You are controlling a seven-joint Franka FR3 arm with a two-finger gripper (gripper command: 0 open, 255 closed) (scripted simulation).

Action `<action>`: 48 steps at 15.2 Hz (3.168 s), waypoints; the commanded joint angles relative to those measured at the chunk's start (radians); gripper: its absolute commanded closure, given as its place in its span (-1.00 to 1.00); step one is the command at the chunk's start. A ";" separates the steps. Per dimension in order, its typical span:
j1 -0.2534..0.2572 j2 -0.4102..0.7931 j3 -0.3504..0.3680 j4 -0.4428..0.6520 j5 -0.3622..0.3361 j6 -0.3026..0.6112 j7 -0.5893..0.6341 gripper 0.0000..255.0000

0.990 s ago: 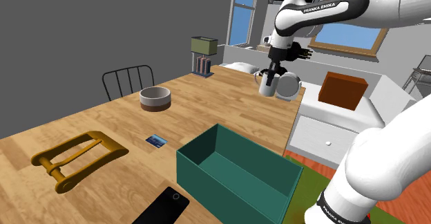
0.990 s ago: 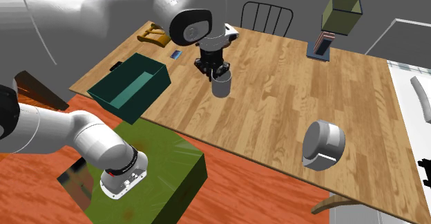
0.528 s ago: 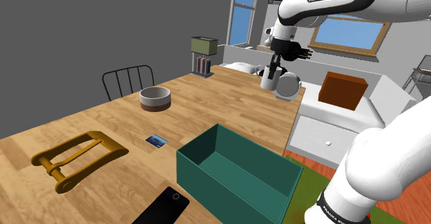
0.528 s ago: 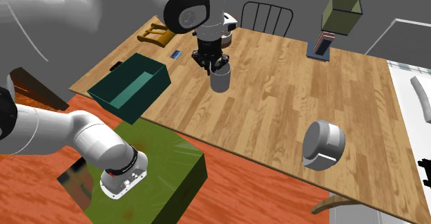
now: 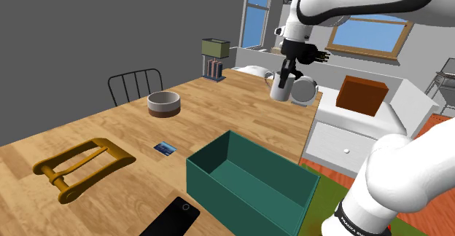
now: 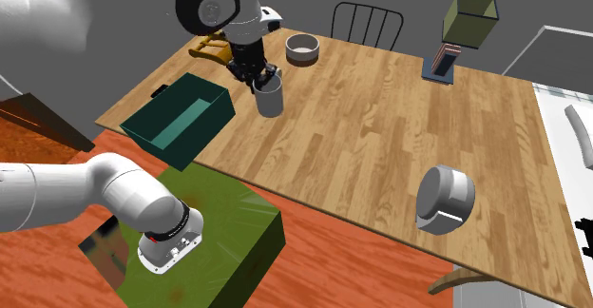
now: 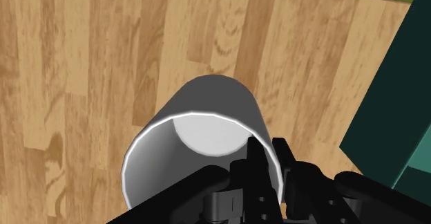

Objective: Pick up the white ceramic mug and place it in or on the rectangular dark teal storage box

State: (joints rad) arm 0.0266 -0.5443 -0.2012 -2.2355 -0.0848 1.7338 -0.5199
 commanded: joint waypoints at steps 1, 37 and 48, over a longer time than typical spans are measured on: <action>0.013 -0.028 0.038 -0.023 0.014 -0.007 0.047 1.00; 0.214 -0.098 0.592 -0.122 0.313 0.053 0.656 1.00; 0.221 -0.092 0.613 -0.225 0.330 0.162 0.652 1.00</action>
State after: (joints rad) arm 0.2482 -0.6372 0.4116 -2.4597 0.2451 1.8937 0.1326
